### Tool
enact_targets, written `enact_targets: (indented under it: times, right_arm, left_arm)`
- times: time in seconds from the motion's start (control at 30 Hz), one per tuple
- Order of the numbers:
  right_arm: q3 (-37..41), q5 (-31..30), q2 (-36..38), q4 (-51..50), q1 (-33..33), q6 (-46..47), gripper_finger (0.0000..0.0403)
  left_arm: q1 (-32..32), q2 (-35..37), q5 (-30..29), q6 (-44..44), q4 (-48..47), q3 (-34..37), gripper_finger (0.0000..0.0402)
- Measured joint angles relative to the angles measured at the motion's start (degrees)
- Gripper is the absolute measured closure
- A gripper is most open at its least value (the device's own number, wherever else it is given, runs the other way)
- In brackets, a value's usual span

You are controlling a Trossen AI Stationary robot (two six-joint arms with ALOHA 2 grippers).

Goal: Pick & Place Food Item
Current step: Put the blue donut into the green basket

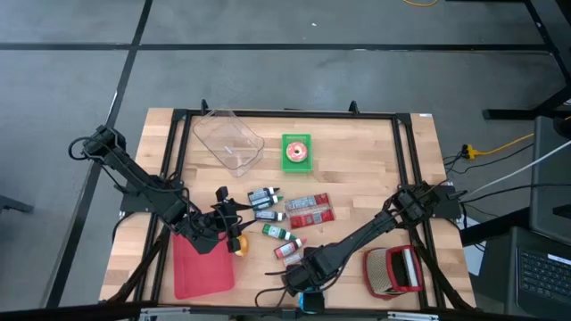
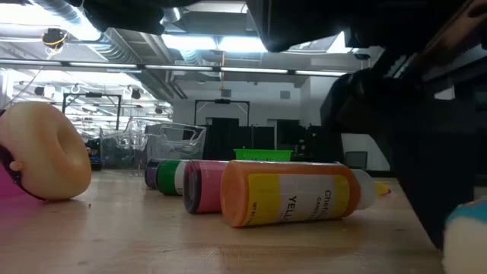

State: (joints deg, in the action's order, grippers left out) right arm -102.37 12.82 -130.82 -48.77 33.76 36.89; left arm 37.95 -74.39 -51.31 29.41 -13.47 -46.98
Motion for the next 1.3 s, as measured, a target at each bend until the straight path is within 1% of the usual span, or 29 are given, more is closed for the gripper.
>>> enact_targets:
  times: [0.1, 0.23, 0.4, 0.5, 0.53, 0.57, 0.7, 0.77, 0.87, 1.0, 1.1, 1.2, 1.3]
  right_arm:
    - [0.0, -0.61, 0.0, 0.0, 0.03, -0.06, 0.0158]
    - [-0.02, -2.06, 0.02, 0.15, 0.04, -0.23, 0.0214]
    - [-0.02, -2.05, 0.02, 0.17, 0.02, -0.23, 0.0312]
    - [-0.02, -0.77, 0.02, 0.16, -0.25, -0.26, 0.0376]
    - [-0.02, -0.22, 0.02, 0.15, -0.38, -0.25, 0.0387]
    - [-0.02, 0.2, 0.19, 0.1, -0.53, -0.25, 0.039]
    - [-0.02, -0.05, 1.14, -0.7, -0.96, -0.07, 0.0379]
    - [-0.02, -0.21, 2.18, -0.53, -1.09, -0.01, 0.0382]
    - [-0.07, -0.65, 4.57, -0.75, -1.24, 0.19, 0.0394]
    - [-0.07, -2.44, 8.82, -1.29, -1.38, 1.55, 0.0395]
    - [-0.13, -6.81, 12.95, -3.61, -1.89, 1.67, 0.0395]
    - [-0.13, -14.54, 17.12, -8.3, -3.47, 1.14, 0.0395]
    - [-0.15, -21.85, 21.04, -12.89, -6.88, -1.33, 0.0395]
  left_arm:
    - [0.0, 0.0, 0.0, 0.0, 0.0, 0.0, 0.0219]
    - [0.0, 0.0, -0.02, 0.0, 0.0, 0.0, 0.0219]
    - [0.0, 0.0, -0.02, -0.02, 0.0, 0.0, 0.0219]
    - [0.0, 0.0, -0.02, -0.11, 0.0, 0.0, 0.0219]
    - [0.0, 0.0, -0.02, -0.15, 0.0, 0.0, 0.0219]
    - [0.0, 0.0, -0.02, -0.15, 0.0, 0.0, 0.0219]
    - [0.0, 0.0, -0.04, -0.13, 0.0, 0.0, 0.0219]
    - [0.0, 0.0, -0.04, -0.14, -0.01, 0.0, 0.0219]
    - [0.0, 0.0, -0.04, -0.13, 0.0, 0.0, 0.0219]
    - [0.0, 0.0, -0.2, -0.13, 0.0, 0.0, 0.0219]
    - [0.0, 0.0, -1.01, -0.15, 0.0, 0.02, 0.0219]
    - [0.0, 0.0, -1.49, -0.17, 0.0, 0.0, 0.0219]
    - [-0.44, 0.0, -1.51, -0.6, 0.04, 0.02, 0.0219]
